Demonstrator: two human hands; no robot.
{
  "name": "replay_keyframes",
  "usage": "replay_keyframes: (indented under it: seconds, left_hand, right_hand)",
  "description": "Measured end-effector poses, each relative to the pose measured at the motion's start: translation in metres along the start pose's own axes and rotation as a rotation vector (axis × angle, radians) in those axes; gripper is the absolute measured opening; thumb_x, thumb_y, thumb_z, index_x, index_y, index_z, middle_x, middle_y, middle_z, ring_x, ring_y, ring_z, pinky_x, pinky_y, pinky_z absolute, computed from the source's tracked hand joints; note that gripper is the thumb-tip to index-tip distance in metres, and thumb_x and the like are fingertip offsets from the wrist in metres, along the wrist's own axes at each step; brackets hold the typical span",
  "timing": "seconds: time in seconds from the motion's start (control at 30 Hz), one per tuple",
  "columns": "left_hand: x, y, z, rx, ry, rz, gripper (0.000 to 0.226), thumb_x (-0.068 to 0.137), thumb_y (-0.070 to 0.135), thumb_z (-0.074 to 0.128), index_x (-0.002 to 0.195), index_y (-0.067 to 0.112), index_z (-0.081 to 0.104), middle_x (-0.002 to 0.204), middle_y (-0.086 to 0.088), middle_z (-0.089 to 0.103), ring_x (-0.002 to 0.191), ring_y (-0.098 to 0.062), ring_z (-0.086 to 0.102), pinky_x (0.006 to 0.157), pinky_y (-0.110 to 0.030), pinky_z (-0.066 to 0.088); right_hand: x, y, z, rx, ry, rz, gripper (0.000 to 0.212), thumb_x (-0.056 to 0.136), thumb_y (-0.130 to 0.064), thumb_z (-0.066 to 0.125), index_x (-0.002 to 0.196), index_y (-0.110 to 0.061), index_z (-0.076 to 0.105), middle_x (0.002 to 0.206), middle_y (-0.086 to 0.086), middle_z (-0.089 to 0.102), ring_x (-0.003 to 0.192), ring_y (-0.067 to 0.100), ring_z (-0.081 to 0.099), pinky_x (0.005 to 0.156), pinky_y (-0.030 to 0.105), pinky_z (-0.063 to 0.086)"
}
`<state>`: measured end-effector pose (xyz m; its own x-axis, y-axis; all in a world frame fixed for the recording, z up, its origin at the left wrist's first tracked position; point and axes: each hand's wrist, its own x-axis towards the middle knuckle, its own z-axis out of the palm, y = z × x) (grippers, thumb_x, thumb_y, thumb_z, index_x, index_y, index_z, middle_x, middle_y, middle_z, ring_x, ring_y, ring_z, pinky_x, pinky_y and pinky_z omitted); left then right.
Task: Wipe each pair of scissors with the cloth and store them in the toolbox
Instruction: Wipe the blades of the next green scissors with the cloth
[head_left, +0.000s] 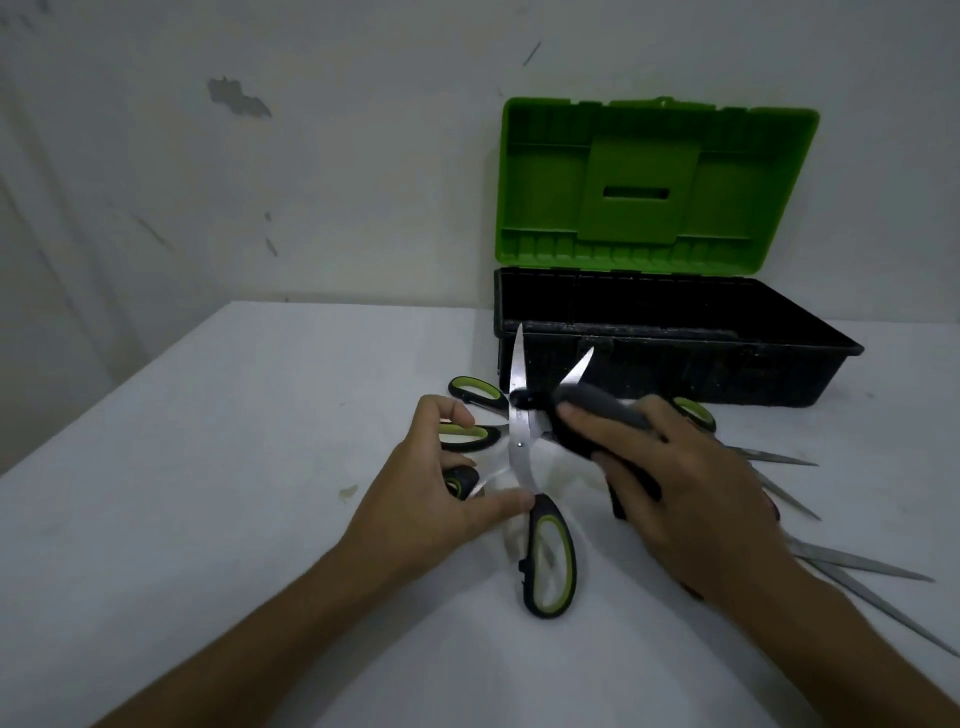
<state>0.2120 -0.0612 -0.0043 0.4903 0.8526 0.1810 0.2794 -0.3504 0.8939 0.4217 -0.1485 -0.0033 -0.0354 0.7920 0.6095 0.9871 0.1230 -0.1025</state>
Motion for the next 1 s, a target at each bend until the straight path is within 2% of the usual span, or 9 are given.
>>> replay_keyframes:
  seconds: [0.1,0.27,0.4,0.5,0.6,0.7,0.8,0.9,1.0]
  left_hand:
    - [0.003,0.005,-0.009,0.073,0.01,-0.025,0.065,0.061,0.049,0.086,0.104,0.036,0.038,0.057,0.008,0.052,0.044,-0.007,0.041,0.05,-0.02,0.036]
    - [0.0,0.012,-0.01,0.136,-0.092,-0.068,0.053,0.067,0.057,0.077,0.1,0.038,0.04,0.061,0.007,0.055,0.038,-0.004,0.045,0.047,-0.022,0.037]
    - [-0.003,0.014,-0.007,0.19,-0.078,-0.069,0.06,0.064,0.055,0.081,0.103,0.035,0.04,0.062,0.01,0.051,0.048,-0.005,0.046,0.049,-0.016,0.035]
    - [-0.006,0.02,-0.007,0.235,-0.071,-0.021,0.067,0.063,0.05,0.084,0.105,0.032,0.034,0.058,0.011,0.045,0.05,-0.006,0.044,0.046,-0.01,0.032]
    - [-0.006,0.023,-0.007,0.226,-0.058,0.066,0.068,0.063,0.049,0.084,0.103,0.032,0.032,0.048,0.011,0.044,0.045,-0.005,0.041,0.045,-0.013,0.031]
    - [-0.007,0.024,-0.009,0.264,-0.07,0.083,0.067,0.063,0.051,0.082,0.104,0.032,0.032,0.048,0.01,0.046,0.043,-0.006,0.04,0.045,-0.015,0.03]
    - [-0.006,0.025,-0.012,0.302,-0.087,0.04,0.063,0.063,0.053,0.082,0.102,0.036,0.035,0.055,0.01,0.046,0.045,-0.005,0.042,0.044,-0.013,0.03]
    - [-0.003,0.021,-0.015,0.322,-0.109,-0.006,0.053,0.06,0.056,0.083,0.095,0.039,0.047,0.069,0.011,0.055,0.055,-0.007,0.049,0.052,-0.018,0.037]
    - [0.0,0.015,-0.014,0.308,-0.124,0.003,0.034,0.062,0.054,0.082,0.078,0.035,0.06,0.062,0.013,0.054,0.049,-0.003,0.049,0.052,-0.021,0.038]
  right_hand:
    - [-0.001,0.007,-0.006,-0.027,0.11,0.07,0.046,0.096,-0.028,0.049,0.142,-0.029,0.049,0.103,0.001,0.054,0.064,0.011,0.041,0.049,0.02,0.037]
    - [-0.005,-0.018,-0.012,0.01,0.068,-0.075,0.047,0.094,-0.032,0.045,0.14,-0.023,0.052,0.098,0.0,0.054,0.065,0.003,0.036,0.057,0.003,0.023]
    - [-0.005,-0.035,-0.01,-0.026,-0.034,-0.128,0.05,0.092,-0.03,0.044,0.142,-0.03,0.049,0.091,-0.003,0.052,0.063,0.003,0.035,0.052,0.011,0.024]
    - [-0.003,-0.029,-0.006,-0.161,-0.011,-0.206,0.055,0.086,-0.02,0.054,0.14,-0.032,0.049,0.086,0.002,0.054,0.061,0.013,0.045,0.045,0.023,0.035]
    - [0.001,-0.019,-0.005,-0.18,0.053,-0.16,0.059,0.087,-0.013,0.057,0.142,-0.033,0.047,0.092,0.008,0.056,0.064,0.02,0.05,0.044,0.032,0.043]
    - [0.004,-0.016,-0.006,-0.238,0.107,-0.095,0.058,0.09,-0.008,0.057,0.142,-0.032,0.05,0.09,0.009,0.055,0.063,0.02,0.048,0.046,0.027,0.037]
    - [0.009,-0.008,-0.007,-0.268,0.121,0.058,0.06,0.088,-0.008,0.066,0.141,-0.032,0.05,0.09,0.009,0.051,0.062,0.022,0.047,0.046,0.028,0.036]
    - [0.01,0.005,-0.014,-0.239,0.17,0.195,0.059,0.09,-0.008,0.064,0.143,-0.029,0.048,0.094,0.011,0.05,0.06,0.023,0.044,0.045,0.028,0.037]
    - [0.005,0.003,-0.021,-0.159,0.181,0.135,0.051,0.097,-0.014,0.052,0.145,-0.028,0.045,0.098,0.009,0.05,0.061,0.02,0.043,0.042,0.032,0.043]
